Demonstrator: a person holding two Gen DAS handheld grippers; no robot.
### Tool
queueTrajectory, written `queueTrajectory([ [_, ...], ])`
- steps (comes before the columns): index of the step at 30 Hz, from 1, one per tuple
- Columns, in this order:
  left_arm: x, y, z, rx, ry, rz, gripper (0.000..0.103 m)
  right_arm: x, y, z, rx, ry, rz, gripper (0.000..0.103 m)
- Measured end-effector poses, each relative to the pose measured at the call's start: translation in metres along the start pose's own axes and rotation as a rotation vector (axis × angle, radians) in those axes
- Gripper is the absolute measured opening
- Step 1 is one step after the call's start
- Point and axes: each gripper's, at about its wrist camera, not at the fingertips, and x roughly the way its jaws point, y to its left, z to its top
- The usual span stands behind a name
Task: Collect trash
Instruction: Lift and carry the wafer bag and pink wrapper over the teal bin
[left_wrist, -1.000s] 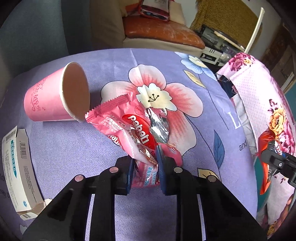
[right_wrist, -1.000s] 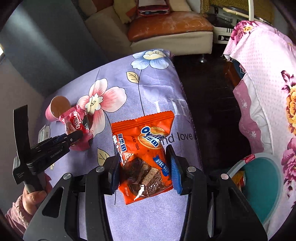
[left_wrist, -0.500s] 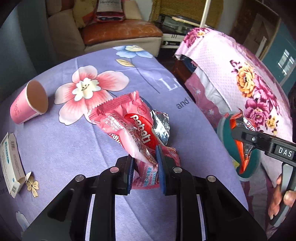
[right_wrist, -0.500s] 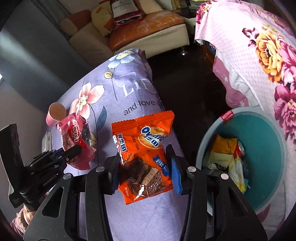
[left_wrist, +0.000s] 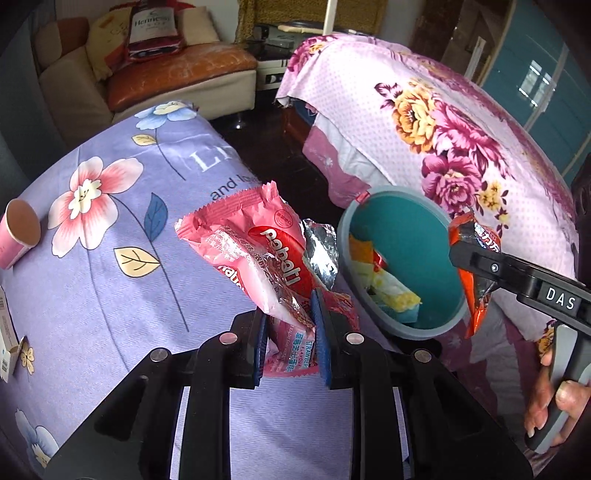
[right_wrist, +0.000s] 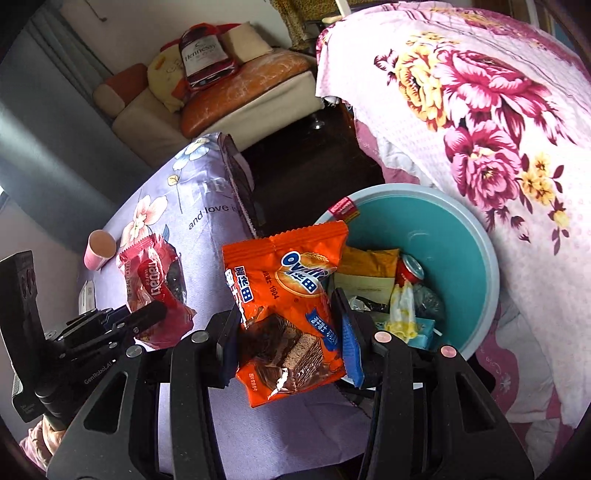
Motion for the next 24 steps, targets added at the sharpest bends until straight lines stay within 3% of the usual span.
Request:
queueTrajectory([
  [14, 0.026, -0.089, 0.009, 0.136, 0.047, -0.055, 0.023, -0.040, -0.072, -0.010, 0.100, -0.057, -0.047, 0.043],
  [24, 0.049, -0.117, 0.022, 0.189, 0.076, -0.081, 0.024, -0.041, -0.091, -0.004, 0.117, -0.052, -0.090, 0.043],
])
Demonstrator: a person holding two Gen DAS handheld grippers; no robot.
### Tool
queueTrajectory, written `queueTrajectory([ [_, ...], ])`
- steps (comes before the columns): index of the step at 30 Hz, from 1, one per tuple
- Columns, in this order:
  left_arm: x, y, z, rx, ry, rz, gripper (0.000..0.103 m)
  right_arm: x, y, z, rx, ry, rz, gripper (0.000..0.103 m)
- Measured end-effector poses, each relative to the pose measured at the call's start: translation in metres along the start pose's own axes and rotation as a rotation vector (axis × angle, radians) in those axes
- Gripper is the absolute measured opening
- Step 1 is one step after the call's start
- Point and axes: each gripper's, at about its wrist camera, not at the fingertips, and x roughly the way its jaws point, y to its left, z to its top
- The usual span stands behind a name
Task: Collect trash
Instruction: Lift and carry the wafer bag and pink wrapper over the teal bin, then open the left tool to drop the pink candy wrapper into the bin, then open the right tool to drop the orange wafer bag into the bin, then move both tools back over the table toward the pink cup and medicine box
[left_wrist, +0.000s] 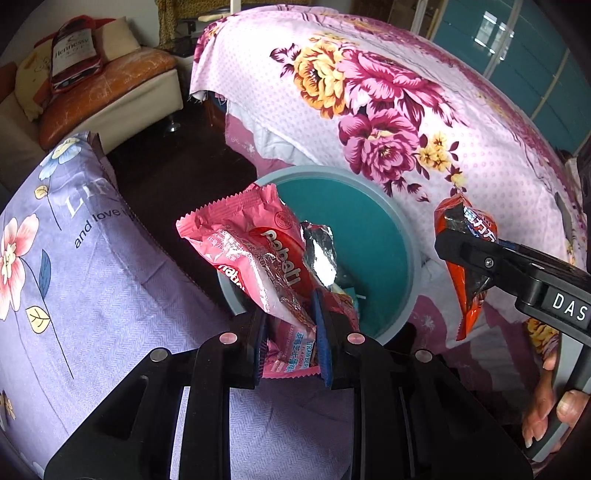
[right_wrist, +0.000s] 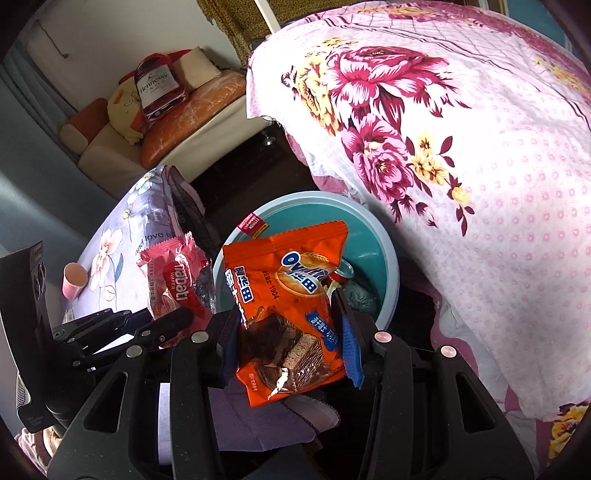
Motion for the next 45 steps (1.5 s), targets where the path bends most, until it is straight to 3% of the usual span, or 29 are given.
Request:
queueTrajectory([
  [10, 0.016, 0.006, 0.011, -0.011, 0.021, -0.030, 0.027, 0.007, 0.001, 0.011, 0.005, 0.005, -0.038, 0.043],
  [12, 0.017, 0.008, 0.011, -0.013, 0.021, -0.036, 0.038, 0.008, 0.001, 0.013, 0.004, 0.007, -0.043, 0.043],
  [14, 0.016, 0.011, 0.010, -0.018, 0.009, -0.029, 0.066, 0.009, 0.003, 0.014, 0.002, 0.011, -0.048, 0.043],
  [19, 0.014, 0.021, 0.010, -0.043, -0.001, -0.027, 0.089, 0.014, 0.008, 0.016, -0.008, 0.020, -0.052, 0.043],
  [36, 0.005, 0.067, -0.016, -0.138, 0.011, -0.013, 0.092, 0.041, 0.027, 0.016, -0.041, 0.073, -0.079, 0.045],
  [45, -0.002, 0.086, -0.024, -0.177, 0.002, -0.019, 0.093, 0.048, 0.043, 0.015, -0.065, 0.082, -0.111, 0.076],
])
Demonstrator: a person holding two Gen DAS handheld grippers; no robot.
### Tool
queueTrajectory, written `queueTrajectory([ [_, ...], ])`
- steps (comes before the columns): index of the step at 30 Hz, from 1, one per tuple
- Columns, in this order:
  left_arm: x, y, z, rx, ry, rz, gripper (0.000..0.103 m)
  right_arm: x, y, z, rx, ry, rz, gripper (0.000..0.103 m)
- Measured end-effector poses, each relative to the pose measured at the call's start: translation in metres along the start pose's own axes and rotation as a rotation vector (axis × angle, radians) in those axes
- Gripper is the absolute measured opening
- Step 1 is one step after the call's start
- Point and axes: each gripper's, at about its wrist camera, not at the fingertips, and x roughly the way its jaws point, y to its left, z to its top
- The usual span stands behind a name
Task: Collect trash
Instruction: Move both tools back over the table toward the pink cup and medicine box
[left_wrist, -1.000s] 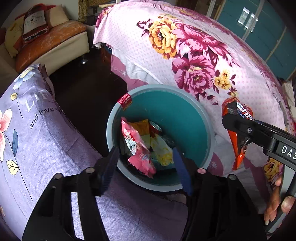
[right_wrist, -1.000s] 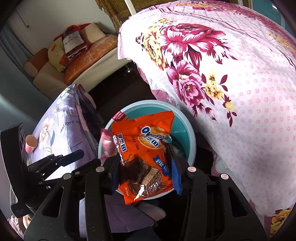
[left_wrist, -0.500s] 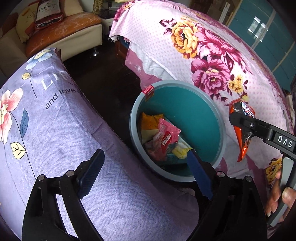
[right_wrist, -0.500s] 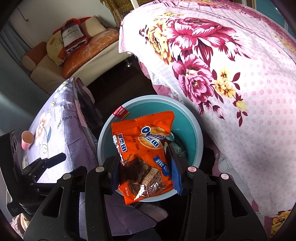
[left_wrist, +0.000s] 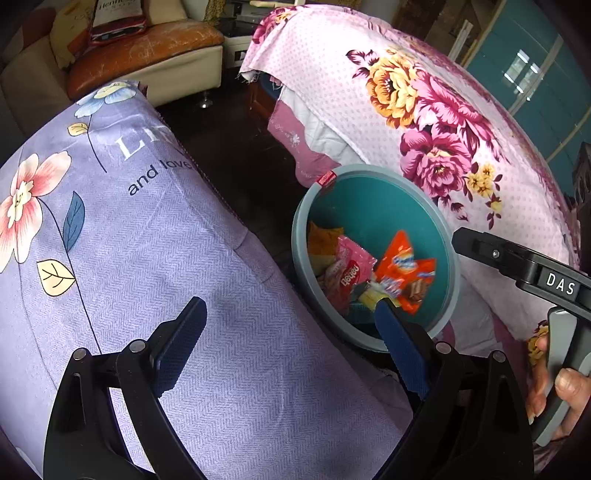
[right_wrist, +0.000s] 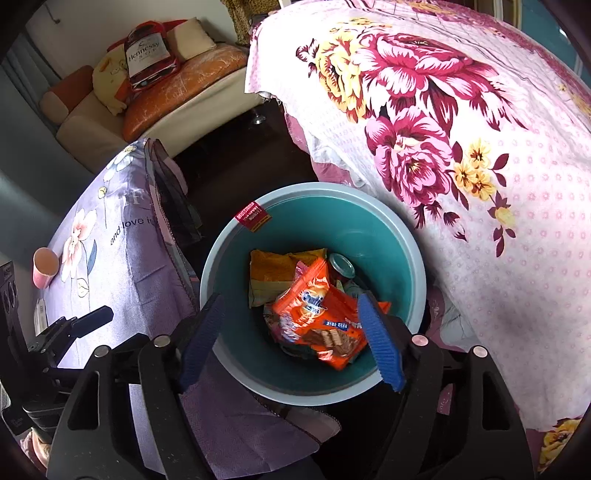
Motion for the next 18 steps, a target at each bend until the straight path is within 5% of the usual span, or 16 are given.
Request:
queueTrajectory([
  [18, -0.035, 0.058, -0.026, -0.122, -0.037, -0.003, 0.093, -0.008, 0.052, -0.008, -0.057, 0.035, 0.009, 0.091],
])
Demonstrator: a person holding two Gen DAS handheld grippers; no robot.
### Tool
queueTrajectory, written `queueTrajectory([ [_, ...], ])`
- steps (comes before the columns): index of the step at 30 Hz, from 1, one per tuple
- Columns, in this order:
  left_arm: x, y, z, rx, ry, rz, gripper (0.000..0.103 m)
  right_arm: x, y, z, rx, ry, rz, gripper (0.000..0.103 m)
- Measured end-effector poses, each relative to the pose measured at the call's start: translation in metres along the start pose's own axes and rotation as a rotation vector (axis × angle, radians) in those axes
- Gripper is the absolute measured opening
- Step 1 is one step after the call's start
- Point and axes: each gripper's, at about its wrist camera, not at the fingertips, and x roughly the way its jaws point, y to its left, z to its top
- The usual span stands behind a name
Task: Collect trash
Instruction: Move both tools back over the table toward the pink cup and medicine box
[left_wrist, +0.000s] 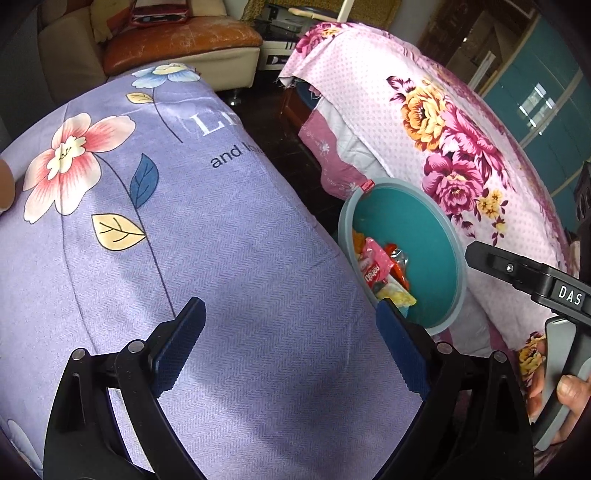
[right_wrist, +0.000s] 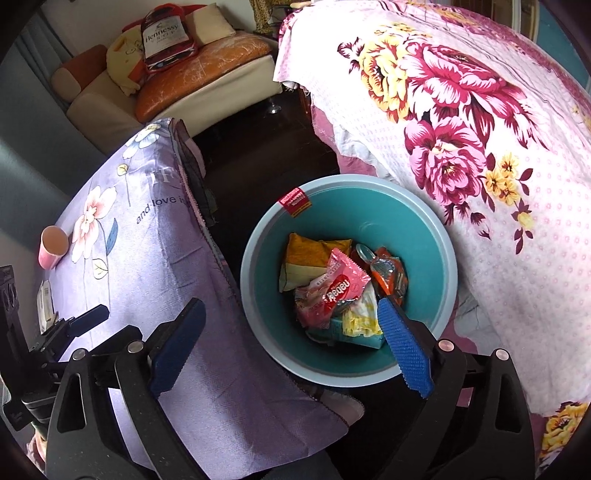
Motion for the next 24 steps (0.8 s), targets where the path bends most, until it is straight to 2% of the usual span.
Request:
queueTrajectory([
  [6, -0.021, 0.036, -0.011, -0.070, -0.026, 0.029, 0.094, -0.002, 0.036, -0.004, -0.068, 0.011, 0.006, 0.092],
  [12, -0.050, 0.088, -0.023, -0.168, -0.061, 0.075, 0.094, 0.003, 0.088, -0.010, -0.175, 0.034, 0.016, 0.092],
  [24, -0.130, 0.222, -0.049, -0.418, -0.181, 0.216, 0.096, 0.011, 0.219, -0.018, -0.492, 0.057, 0.038, 0.091],
])
